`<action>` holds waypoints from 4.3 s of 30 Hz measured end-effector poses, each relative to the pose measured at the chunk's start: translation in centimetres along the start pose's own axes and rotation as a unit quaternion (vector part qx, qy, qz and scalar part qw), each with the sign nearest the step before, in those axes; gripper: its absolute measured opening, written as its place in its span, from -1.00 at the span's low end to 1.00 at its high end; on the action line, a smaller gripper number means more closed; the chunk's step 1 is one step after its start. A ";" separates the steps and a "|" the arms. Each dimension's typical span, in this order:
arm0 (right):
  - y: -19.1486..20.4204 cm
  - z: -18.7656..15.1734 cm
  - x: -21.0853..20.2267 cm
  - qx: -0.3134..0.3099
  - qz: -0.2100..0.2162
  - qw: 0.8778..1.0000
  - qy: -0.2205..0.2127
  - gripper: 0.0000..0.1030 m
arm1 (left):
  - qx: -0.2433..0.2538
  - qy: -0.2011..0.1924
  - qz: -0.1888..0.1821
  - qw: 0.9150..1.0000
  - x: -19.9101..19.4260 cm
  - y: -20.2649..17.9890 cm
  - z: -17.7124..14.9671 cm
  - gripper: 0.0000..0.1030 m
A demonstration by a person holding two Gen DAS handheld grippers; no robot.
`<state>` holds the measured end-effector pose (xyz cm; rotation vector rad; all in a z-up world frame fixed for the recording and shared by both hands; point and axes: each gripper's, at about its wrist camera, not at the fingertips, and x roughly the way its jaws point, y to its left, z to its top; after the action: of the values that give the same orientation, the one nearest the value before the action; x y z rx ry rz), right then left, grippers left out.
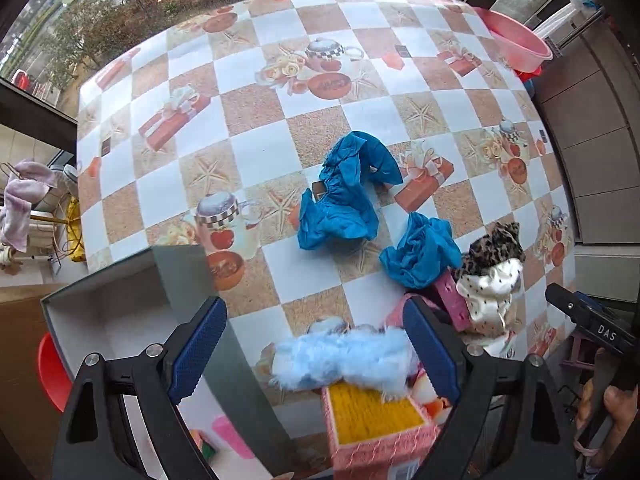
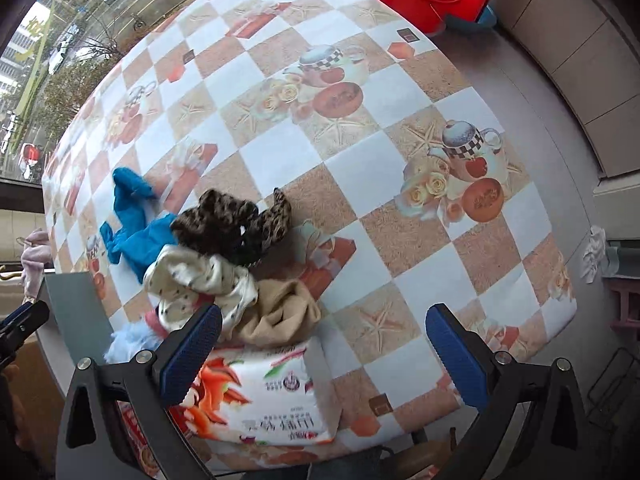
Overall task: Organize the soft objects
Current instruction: 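Grasp the blue cloth with the left tool while the right tool grasps the leopard scrunchie, then carry the blue cloth and leopard scrunchie over the open box with both tools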
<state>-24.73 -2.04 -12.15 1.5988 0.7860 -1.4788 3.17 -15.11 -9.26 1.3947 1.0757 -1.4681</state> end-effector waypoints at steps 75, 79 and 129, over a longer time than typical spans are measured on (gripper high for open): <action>6.5 6.3 -5.2 -0.115 0.142 0.980 -0.076 -0.55 | 0.034 -0.134 -0.044 0.989 -9.9 -2.7 -4.9 -0.55; 6.1 3.5 -7.9 -0.114 0.149 0.978 -0.089 -0.55 | 0.055 -0.140 -0.053 0.987 -11.0 -3.1 -7.0 -0.55; 23.5 -22.0 -10.5 -0.326 0.128 0.936 -0.004 -0.55 | -0.100 -0.134 -0.010 0.986 -10.3 18.6 -26.8 -0.55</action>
<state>5.02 6.55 1.44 1.1297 0.9044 -0.8992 29.26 5.04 -0.31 1.0161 1.0344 -1.4700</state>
